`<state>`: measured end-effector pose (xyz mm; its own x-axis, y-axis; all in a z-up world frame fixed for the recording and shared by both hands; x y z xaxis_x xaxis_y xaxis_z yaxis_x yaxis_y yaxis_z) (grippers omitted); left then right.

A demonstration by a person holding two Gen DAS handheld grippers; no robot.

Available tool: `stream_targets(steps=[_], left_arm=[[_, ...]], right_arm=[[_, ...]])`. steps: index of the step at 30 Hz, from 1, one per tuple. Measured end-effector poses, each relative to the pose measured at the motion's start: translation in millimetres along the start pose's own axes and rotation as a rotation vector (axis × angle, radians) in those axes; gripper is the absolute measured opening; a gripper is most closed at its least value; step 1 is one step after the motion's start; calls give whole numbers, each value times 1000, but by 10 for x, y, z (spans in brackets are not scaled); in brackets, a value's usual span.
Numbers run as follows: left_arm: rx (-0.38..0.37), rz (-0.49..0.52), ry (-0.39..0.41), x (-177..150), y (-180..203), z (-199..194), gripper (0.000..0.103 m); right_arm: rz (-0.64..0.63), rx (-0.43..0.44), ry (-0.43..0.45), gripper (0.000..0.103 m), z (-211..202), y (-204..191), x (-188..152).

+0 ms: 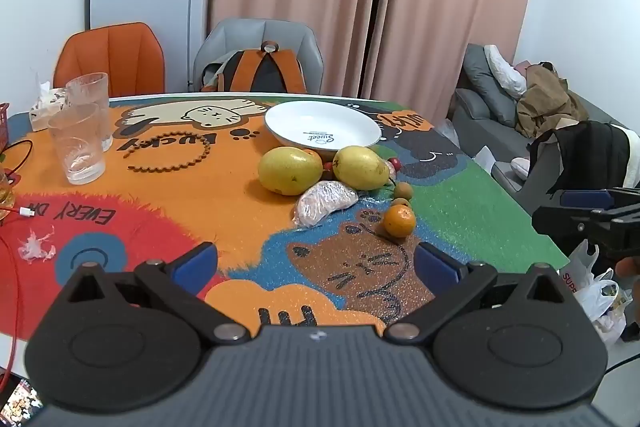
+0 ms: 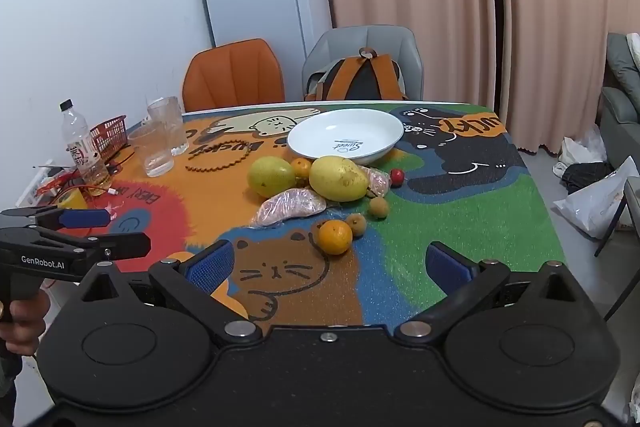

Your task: Organize fruits

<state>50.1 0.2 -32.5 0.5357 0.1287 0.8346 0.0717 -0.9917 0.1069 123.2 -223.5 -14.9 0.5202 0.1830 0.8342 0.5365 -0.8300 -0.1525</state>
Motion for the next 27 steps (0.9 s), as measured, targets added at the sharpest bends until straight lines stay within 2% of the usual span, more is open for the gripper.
stream_targets(steps=[12,27], left_arm=[[0,-11,-10,-3,-49,14,103],[2,-16,-12,-25,-68,13,103]], right_arm=[[-14,10,-14,103,-12,-23,-17],[-18,-19,-41,103,63,-18,-110]])
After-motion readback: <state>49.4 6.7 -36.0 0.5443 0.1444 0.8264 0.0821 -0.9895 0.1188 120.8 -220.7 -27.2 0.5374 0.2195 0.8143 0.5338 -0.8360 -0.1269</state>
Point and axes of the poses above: each gripper's, at about its wrist camera, not at the fingertips, and z roughly the way its jaws point, y to its right, x to its top, the point moved 6 cm from there along z, roughly the way its jaws point
